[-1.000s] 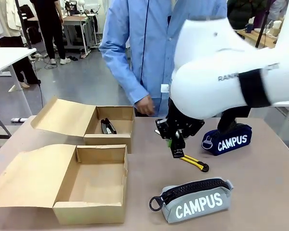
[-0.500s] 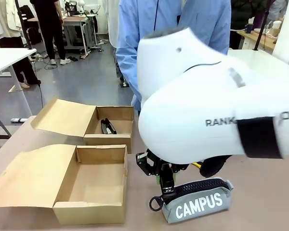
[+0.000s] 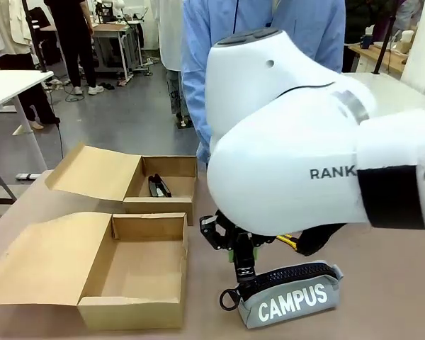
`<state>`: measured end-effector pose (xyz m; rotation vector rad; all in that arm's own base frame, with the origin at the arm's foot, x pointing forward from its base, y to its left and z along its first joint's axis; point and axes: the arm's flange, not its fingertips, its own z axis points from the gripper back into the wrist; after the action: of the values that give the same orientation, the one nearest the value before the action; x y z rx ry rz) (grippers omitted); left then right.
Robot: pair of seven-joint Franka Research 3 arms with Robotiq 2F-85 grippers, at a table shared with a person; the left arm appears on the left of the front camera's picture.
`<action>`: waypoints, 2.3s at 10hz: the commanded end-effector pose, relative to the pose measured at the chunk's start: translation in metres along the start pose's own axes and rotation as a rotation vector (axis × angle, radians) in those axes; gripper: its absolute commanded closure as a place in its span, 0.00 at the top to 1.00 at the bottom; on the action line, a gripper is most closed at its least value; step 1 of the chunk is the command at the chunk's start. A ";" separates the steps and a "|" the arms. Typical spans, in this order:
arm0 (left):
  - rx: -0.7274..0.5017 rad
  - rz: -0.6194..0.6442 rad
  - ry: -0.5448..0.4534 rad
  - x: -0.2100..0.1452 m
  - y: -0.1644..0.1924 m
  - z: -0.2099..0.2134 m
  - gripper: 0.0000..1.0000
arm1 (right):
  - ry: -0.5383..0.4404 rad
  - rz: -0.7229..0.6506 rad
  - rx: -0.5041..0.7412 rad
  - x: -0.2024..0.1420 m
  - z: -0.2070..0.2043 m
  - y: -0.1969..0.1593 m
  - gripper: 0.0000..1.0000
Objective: Place items inside the box.
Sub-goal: Pick up a Pencil pouch or Stapler and place it inside the Mailer Box closest to the robot.
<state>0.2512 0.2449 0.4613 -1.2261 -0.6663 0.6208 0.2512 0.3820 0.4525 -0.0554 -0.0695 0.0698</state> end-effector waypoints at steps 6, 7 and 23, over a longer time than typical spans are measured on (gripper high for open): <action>-0.026 -0.019 -0.005 -0.001 0.000 0.000 1.00 | -0.028 -0.173 0.085 0.017 -0.008 0.103 0.36; -0.026 -0.019 -0.005 -0.001 0.000 0.000 1.00 | -0.029 -0.112 0.095 0.022 -0.013 0.124 0.36; -0.026 -0.019 -0.005 -0.001 0.000 0.000 1.00 | 0.024 -0.055 0.002 0.064 -0.070 0.144 1.00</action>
<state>0.2513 0.2452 0.4614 -1.2279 -0.6648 0.6198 0.3153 0.5336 0.3725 -0.0487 -0.0450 -0.0110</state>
